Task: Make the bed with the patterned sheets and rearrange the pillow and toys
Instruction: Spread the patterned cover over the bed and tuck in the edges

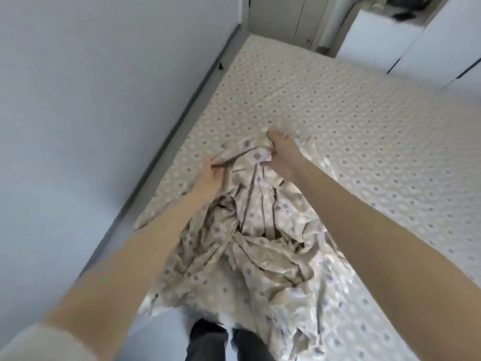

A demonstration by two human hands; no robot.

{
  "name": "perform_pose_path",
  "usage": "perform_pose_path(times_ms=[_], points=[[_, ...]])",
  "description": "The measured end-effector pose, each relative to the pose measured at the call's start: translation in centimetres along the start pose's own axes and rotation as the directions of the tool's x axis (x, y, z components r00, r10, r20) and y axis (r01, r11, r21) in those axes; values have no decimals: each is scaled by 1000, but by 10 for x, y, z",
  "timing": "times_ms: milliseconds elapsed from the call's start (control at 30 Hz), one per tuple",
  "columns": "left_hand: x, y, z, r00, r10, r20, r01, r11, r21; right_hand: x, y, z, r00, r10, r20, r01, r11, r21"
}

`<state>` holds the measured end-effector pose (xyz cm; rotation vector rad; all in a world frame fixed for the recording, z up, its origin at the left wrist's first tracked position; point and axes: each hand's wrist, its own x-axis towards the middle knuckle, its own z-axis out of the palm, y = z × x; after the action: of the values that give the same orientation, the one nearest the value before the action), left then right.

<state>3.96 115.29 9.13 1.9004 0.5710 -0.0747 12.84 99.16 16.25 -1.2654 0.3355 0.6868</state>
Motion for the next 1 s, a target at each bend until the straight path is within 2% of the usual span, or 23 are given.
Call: perform_pose_path(times_ms=[67, 100, 167, 200, 267, 300, 367, 400, 467, 567, 700, 767, 833, 933, 1000], points=[[-2, -1, -5, 1000, 9, 25, -6, 994, -109, 2, -1, 5, 997, -37, 73, 44, 995, -89], [-10, -4, -8, 999, -8, 48, 11, 998, -63, 0, 6, 2, 995, -23, 98, 42, 981, -190], [-25, -24, -8, 997, -6, 80, 1, 998, 58, -8, 31, -7, 998, 37, 46, -16, 919, -394], [-36, -35, -6, 996, -16, 90, 15, 1000, 11, -12, 45, -12, 999, 39, -20, -44, 869, -494], [-55, -58, 2, 992, -114, 48, 117, 991, -68, -16, 75, -25, 996, 18, -86, -72, 729, -680], [-62, -66, 8, 984, -180, 11, 180, 981, -73, -14, 91, -34, 997, 49, -58, -76, 624, -777], [-72, -85, 20, 955, -290, 66, 289, 957, 29, -21, 119, -51, 984, 178, 19, -46, 356, -933], [-75, -93, 25, 945, -307, 112, 295, 949, 107, -26, 132, -59, 972, 234, 35, -24, 243, -970], [-81, -108, 40, 929, -325, 178, 284, 933, 221, -29, 166, -79, 942, 335, 7, -43, 142, -989], [-81, -123, 57, 941, -278, 191, 199, 915, 350, -32, 205, -101, 914, 402, -57, -76, 30, -997], [-68, -141, 75, 956, -189, 225, 28, 822, 568, -25, 239, -119, 946, 322, 22, 12, 35, -999], [-60, -149, 84, 957, -168, 237, -13, 791, 612, -21, 247, -118, 948, 317, 5, -49, 160, -986], [-52, -154, 91, 969, -144, 200, -25, 750, 661, -14, 254, -118, 974, 225, -19, -76, 248, -966], [-43, -160, 90, 984, -60, 169, -85, 675, 733, 1, 256, -109, 999, 42, 8, -4, 288, -957], [-39, -164, 88, 981, -24, 194, -132, 653, 746, 15, 260, -97, 1000, -9, -12, -9, 305, -952]])
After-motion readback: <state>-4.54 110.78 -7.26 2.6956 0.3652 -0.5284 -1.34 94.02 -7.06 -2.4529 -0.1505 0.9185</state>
